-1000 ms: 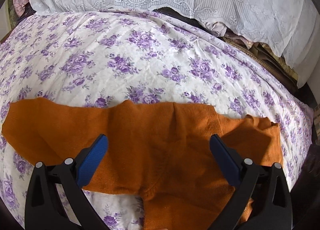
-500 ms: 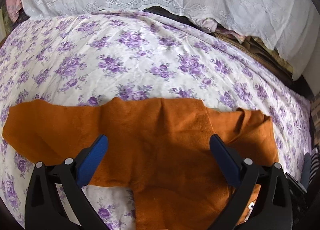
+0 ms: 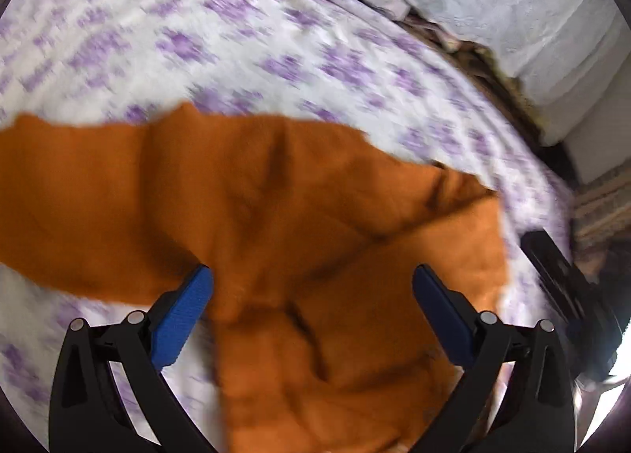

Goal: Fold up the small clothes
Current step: 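Grasp the other sleeve cuff with the left gripper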

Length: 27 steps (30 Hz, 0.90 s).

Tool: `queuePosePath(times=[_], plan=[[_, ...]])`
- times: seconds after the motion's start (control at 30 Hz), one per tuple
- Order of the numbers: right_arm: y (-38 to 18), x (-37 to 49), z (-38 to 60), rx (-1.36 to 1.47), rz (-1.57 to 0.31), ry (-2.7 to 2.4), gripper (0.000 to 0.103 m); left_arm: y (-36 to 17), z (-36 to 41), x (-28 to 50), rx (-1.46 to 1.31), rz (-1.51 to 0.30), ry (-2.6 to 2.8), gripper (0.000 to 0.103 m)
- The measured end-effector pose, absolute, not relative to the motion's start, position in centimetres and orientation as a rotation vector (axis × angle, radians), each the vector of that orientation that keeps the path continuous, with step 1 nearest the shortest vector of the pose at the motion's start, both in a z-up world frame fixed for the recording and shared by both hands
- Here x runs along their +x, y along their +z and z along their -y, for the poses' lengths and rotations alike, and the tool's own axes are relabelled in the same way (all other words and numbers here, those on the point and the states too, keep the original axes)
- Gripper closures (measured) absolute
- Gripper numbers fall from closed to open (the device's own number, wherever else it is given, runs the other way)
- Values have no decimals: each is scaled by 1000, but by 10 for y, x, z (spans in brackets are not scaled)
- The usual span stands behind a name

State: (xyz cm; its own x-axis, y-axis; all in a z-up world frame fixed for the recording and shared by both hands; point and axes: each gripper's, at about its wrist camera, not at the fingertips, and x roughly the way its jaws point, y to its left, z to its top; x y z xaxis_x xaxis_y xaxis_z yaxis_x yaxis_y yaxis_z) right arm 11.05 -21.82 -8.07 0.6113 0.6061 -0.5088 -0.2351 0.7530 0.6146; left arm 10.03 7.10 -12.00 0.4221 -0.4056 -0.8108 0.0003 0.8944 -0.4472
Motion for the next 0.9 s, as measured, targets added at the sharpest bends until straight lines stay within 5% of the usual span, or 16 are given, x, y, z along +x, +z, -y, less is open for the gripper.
queuePosePath(times=[0.1,0.27,0.33,0.37,0.5,0.53,0.6,0.73,0.83,0.9], plan=[[-87,128,232,602,-786,554,64,-118,-51,88,-411,-1103,-383,5],[-129,160,251,681,-853,506,64,-153,-16,91,-193,-1166,-287,5],[-155,167,277,677,-887,330,79,-148,-10,87,-119,-1132,-249,5],[-164,167,292,738,-902,301,102,-146,-7,86,-71,-1126,-197,5],[-133,143,320,857,-795,353,92,-130,-23,81,-131,-1078,-179,5],[-123,138,316,824,-777,375,83,-124,-28,80,-168,-1063,-211,5],[-107,126,297,782,-753,485,46,-123,-33,82,-199,-1068,-253,5],[-133,113,247,647,-893,568,44,-150,-27,95,-149,-1144,-184,5],[-150,110,245,615,-929,475,66,-124,-36,84,-165,-1089,-180,5],[-131,99,258,658,-861,484,52,-107,-66,68,-199,-1018,-131,5]])
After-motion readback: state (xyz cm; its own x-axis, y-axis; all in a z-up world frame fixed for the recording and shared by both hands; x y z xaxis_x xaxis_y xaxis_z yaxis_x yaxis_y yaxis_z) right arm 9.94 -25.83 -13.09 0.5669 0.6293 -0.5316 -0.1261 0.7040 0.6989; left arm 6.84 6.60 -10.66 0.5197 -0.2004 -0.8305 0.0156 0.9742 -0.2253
